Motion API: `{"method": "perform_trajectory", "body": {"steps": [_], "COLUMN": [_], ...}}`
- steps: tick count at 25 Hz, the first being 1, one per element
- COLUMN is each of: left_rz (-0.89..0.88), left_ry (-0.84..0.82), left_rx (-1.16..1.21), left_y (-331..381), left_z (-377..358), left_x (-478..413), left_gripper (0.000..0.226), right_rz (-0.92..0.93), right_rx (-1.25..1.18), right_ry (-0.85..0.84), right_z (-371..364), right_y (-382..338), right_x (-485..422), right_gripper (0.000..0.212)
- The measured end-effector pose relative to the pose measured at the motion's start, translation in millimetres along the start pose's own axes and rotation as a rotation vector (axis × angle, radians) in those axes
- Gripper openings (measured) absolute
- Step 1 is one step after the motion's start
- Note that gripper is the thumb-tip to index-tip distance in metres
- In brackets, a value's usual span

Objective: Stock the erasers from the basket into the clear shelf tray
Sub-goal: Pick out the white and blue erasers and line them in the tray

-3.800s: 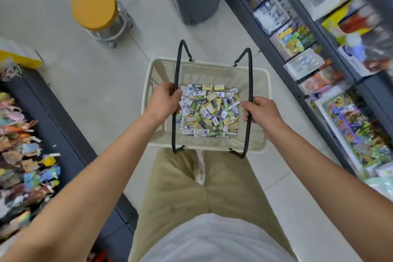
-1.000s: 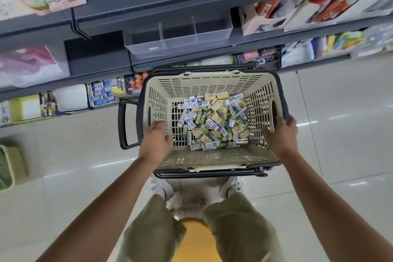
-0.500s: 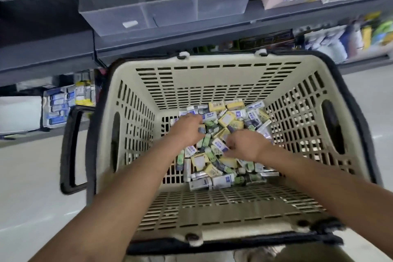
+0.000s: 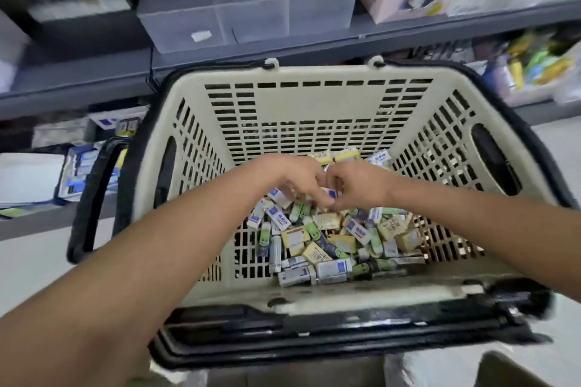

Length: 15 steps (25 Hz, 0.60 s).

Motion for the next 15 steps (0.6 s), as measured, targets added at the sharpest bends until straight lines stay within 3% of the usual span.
{"method": "perform_trajectory", "body": {"steps": [3, 6, 11, 15], "left_rz": [0.022, 0.115, 0.246, 0.269], "left_ry": [0.111, 0.287, 0.544, 0.614], "left_rx": [0.115, 0.283, 0.593, 0.693], "left_y": [6, -23, -70, -81], "left_z": [13, 35, 59, 65], "left_x": [32, 62, 93, 95], "left_gripper": [0.021, 0.024, 0.035, 0.04], "right_rz": [0.009, -0.085, -0.127, -0.113], "right_rx": [-0.141, -0.073, 0.03, 0.012], "right_ry": [0.054, 0.0, -0.009, 0.033], "right_z": [21, 18, 20, 15], "right_y": [-5, 10, 8, -7], "right_x": [13, 15, -10, -48], "right_gripper": [0.034, 0.041, 0.029, 0.025]}}
Point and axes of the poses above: each hand's wrist, its own x-axis away from the middle knuckle, its own z-axis out of the back of the hand, y = z × x, the point moved 9 cm from there along -x, towards the middle knuckle, and after that the axes turned 5 degrees about -x, right-handed, at the moved point
